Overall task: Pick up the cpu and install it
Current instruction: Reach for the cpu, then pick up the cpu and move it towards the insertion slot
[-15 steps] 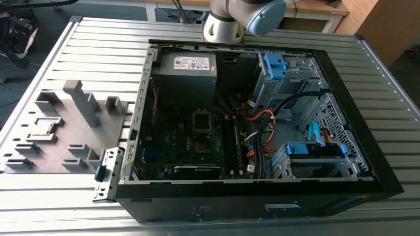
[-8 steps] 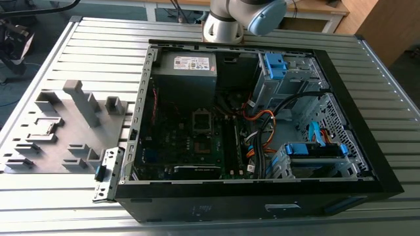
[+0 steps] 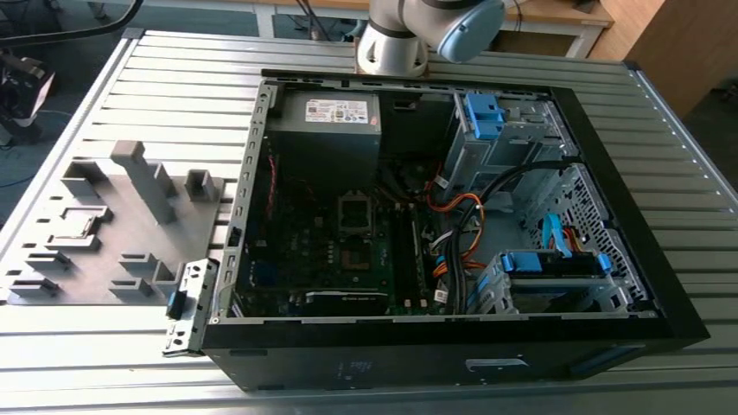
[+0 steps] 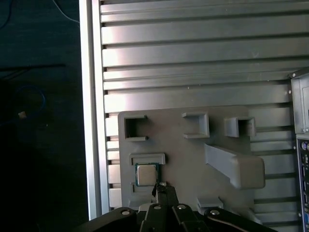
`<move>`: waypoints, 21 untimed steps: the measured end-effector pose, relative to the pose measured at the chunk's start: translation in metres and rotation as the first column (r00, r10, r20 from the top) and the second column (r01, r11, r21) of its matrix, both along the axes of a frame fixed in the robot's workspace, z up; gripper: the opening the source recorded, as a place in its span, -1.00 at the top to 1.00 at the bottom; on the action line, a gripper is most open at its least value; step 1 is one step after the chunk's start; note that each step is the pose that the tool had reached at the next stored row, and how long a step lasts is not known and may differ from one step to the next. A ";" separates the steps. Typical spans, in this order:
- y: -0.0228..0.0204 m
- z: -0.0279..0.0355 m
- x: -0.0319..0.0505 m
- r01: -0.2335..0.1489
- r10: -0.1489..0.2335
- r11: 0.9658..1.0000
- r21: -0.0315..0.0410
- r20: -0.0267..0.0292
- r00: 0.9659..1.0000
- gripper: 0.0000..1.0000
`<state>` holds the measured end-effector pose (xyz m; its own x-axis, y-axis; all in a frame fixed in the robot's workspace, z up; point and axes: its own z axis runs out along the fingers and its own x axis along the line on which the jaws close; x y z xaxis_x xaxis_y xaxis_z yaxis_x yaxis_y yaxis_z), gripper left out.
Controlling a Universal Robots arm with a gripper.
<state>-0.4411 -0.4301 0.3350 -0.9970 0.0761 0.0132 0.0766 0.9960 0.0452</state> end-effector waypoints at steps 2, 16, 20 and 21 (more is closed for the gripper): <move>-0.0026 -0.0011 0.0000 0.000 0.000 1.000 0.000 0.000 1.000 0.79; -0.0047 -0.0041 -0.0001 0.000 0.000 1.000 0.000 0.000 1.000 0.79; -0.0048 -0.0068 -0.0017 0.000 0.000 1.000 0.000 0.000 1.000 0.79; -0.0047 -0.0076 -0.0022 0.000 0.000 1.000 0.000 0.000 1.000 0.79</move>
<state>-0.4432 -0.4349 0.3274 -0.9970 0.0759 0.0133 0.0765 0.9960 0.0452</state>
